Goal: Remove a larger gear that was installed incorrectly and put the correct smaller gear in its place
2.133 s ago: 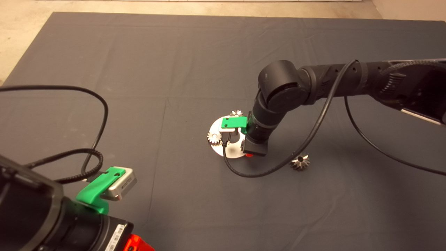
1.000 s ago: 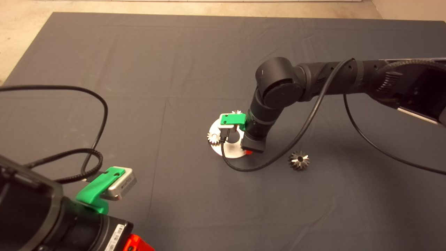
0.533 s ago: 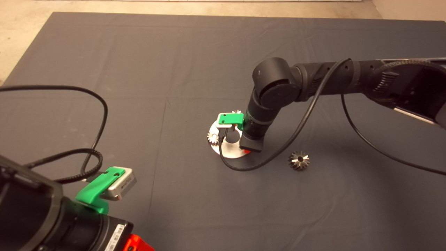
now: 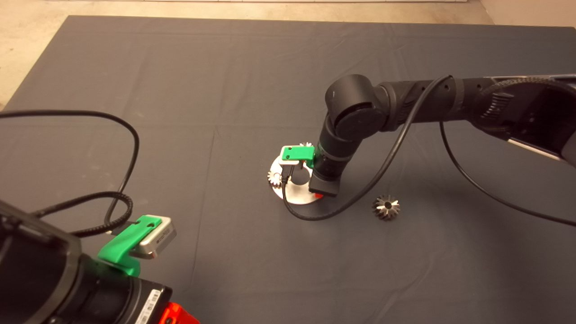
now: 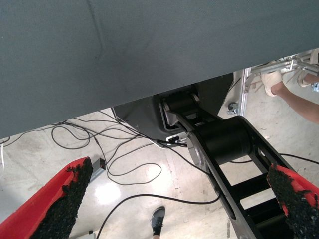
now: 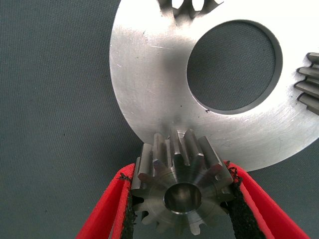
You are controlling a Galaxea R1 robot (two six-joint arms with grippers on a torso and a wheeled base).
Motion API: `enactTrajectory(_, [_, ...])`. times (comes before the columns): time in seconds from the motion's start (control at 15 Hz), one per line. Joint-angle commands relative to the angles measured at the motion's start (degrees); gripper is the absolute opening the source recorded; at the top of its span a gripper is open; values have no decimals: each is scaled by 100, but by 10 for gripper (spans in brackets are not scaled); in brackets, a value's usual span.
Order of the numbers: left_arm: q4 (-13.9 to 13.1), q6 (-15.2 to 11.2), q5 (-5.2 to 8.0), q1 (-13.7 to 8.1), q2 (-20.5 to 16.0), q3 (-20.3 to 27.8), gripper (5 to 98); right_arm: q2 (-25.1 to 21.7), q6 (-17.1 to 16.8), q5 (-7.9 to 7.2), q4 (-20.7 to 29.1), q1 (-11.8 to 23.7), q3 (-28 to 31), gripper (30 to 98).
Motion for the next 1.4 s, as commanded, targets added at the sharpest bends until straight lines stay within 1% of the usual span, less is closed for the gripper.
enactTrajectory(0.0, [-83, 4, -4, -43, -15, 88, 909, -49, 34, -685, -64, 134, 111, 421])
enactTrajectory(0.13, [-83, 4, -4, -43, -15, 88, 909, -76, 34, -685, -55, 134, 219, 421])
enactTrajectory(0.8, [-83, 4, -4, -43, -15, 88, 909, -85, 34, -685, -55, 108, 260, 420])
enactTrajectory(1.33, [-83, 4, -4, -43, -15, 88, 909, -224, 6, -685, -81, 125, 234, 421])
